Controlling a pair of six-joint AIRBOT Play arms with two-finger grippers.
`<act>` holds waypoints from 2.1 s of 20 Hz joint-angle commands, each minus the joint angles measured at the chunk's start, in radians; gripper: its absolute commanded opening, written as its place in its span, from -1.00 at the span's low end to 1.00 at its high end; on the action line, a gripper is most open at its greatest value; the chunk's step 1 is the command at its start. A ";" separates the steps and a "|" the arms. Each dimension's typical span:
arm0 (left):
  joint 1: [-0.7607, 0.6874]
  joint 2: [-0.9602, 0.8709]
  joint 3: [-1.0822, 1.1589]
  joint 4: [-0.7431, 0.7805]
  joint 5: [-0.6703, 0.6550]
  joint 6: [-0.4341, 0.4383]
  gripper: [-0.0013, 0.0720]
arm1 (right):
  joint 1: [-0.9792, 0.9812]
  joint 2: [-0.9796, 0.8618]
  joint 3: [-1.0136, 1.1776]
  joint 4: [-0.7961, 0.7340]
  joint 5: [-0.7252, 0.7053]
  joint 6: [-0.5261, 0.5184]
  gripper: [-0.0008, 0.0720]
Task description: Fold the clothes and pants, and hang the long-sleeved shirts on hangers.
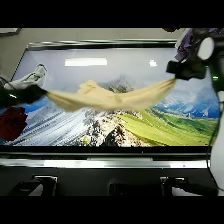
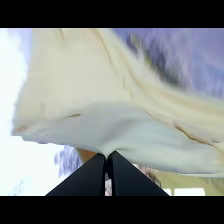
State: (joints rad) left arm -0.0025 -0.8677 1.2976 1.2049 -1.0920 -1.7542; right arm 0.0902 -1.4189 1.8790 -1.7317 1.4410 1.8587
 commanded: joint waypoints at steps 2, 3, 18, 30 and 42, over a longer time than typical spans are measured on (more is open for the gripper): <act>0.084 0.092 0.469 0.097 -0.047 0.004 -0.92 | 0.001 0.265 0.035 -0.113 0.065 -0.039 -0.90; 0.084 0.119 0.526 0.102 -0.047 0.004 -0.92 | 0.001 0.332 0.035 -0.112 0.096 -0.040 -0.90; 0.083 0.026 0.428 0.261 -0.098 -0.086 -0.92 | 0.001 0.374 0.035 0.208 -0.001 0.121 -0.90; 0.082 -0.822 0.198 0.141 0.065 -0.087 -0.92 | 0.001 -0.517 0.035 0.469 -0.213 0.134 -0.89; 0.266 -0.650 0.272 0.123 -0.158 0.030 0.96 | -0.222 -0.402 0.035 0.518 -0.047 -0.047 0.71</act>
State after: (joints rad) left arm 0.1905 -1.6051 1.5753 1.3323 -1.1564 -1.7882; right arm -0.0368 -1.8656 1.9137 -1.2293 1.2827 1.9217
